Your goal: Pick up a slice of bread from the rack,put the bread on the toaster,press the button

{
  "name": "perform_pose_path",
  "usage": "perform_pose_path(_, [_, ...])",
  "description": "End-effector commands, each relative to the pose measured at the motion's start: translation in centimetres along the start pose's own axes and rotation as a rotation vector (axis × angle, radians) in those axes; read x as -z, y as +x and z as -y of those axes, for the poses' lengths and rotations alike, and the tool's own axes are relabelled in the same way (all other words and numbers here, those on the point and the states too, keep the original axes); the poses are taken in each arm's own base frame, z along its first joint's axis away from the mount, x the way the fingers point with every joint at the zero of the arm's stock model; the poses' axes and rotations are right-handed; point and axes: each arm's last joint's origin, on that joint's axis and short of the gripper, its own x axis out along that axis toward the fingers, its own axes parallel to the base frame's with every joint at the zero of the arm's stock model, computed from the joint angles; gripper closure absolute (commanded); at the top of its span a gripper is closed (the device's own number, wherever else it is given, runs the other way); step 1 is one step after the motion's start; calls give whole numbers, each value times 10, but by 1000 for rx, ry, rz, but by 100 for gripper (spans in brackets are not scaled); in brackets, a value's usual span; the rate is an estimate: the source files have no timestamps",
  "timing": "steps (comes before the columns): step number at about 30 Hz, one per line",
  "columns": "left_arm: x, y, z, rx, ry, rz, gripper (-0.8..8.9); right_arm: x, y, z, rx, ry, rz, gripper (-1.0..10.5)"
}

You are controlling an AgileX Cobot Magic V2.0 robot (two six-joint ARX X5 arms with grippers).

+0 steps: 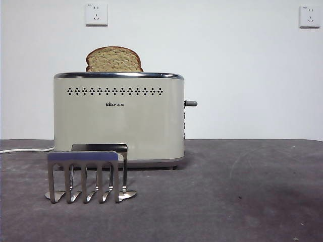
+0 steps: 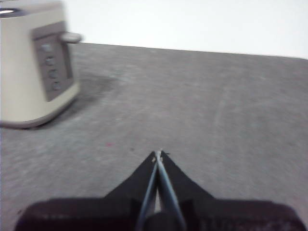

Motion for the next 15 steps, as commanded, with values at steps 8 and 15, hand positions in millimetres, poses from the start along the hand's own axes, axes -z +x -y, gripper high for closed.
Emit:
perform_pose_path(8, [4,1,0,-3,-10,-10,817,5,1,0,11,42,-18,946])
perform_pose_path(15, [4,1,0,-3,-10,-10,817,5,1,0,11,39,-17,946])
